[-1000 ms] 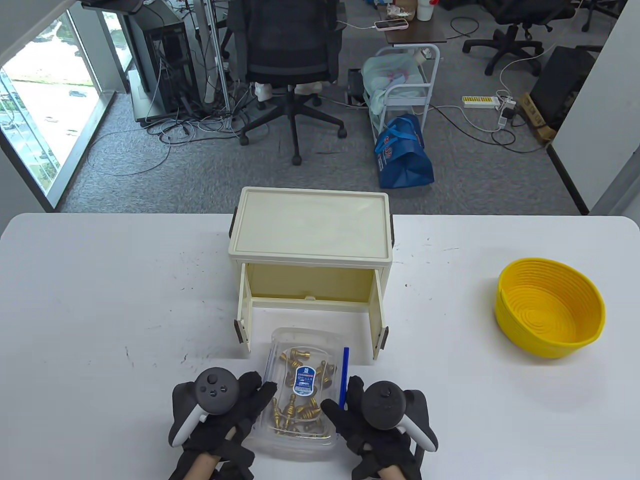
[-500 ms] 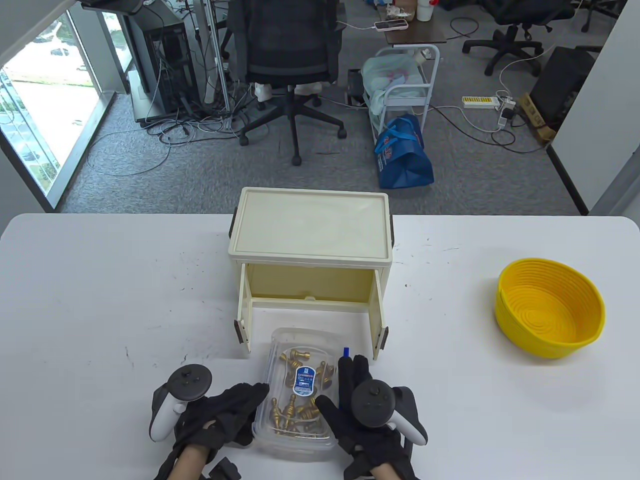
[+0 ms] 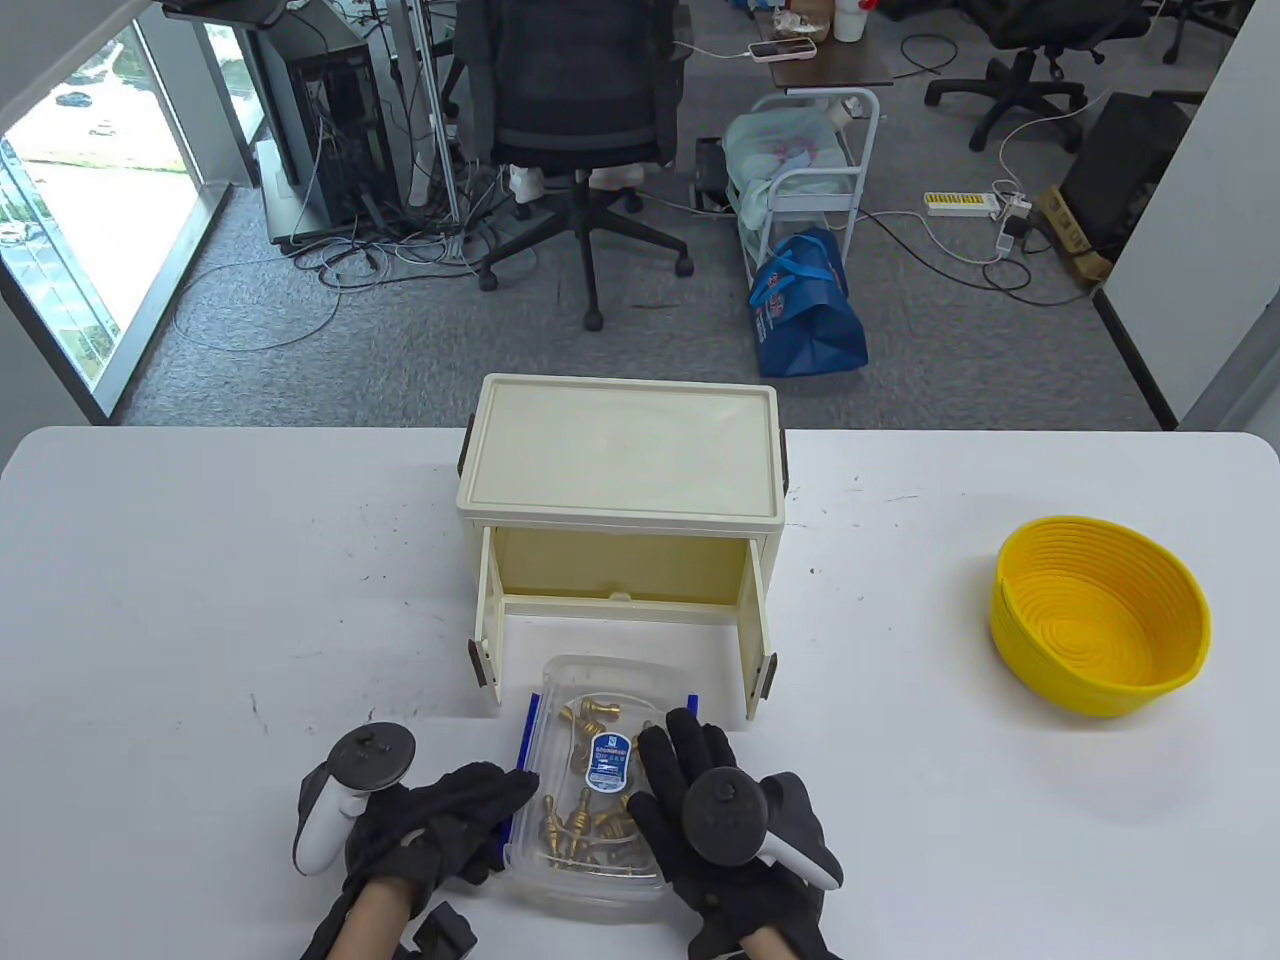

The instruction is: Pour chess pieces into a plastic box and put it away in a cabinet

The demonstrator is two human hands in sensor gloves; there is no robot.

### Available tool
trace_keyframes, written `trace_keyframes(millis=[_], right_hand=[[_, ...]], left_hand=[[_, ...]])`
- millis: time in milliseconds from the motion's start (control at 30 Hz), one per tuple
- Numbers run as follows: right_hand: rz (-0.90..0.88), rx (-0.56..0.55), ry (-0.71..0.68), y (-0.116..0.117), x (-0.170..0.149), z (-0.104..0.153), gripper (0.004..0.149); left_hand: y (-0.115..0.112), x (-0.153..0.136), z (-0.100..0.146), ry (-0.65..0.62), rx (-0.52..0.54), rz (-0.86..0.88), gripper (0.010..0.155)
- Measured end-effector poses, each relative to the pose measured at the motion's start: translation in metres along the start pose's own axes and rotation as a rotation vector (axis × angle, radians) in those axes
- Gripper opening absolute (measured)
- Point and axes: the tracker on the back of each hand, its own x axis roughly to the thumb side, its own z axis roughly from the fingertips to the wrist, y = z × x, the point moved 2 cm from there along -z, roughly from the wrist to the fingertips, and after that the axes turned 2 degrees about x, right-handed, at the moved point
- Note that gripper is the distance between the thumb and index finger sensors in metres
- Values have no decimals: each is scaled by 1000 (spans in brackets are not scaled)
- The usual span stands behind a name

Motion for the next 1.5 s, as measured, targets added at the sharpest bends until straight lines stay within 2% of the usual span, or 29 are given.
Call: trace_keyframes(millis=[233,333,433,567,700,800,933,1100,1167,1233,1367,1500], right_hand=[[-14,9,-7,0,-1,-1,63],[-30,18,-14,1,-2,-2,63],[-32,18,-16,1,-2,-2,62],[-39,19,-20,2,-2,-3,62],[-40,13,-22,2,-1,-3,62],[-45,9,-23,3,-2,-3,62],[-100,22,-34,2,-6,-4,63],[-181,-67,-61,-14,-8,7,74],[-167,-143,2,-23,-11,13,77],[-157,-153,96,-28,-16,15,80],[-456,46,187,-25,-35,0,86],[-648,146,273,-18,-44,-19,86]], left_hand=[[2,22,12,-69,146,-250,80],[-7,25,12,-101,108,-240,71],[-11,30,14,-143,147,-346,72],[-19,44,21,-160,277,-546,71],[-25,49,26,-147,339,-585,68],[-29,57,27,-154,368,-706,67],[-26,51,26,-151,352,-632,69],[-21,39,21,-140,284,-483,71],[-20,36,19,-137,261,-446,72],[-19,34,17,-137,245,-424,73],[-17,31,14,-138,211,-385,74],[-16,26,12,-145,180,-340,75]])
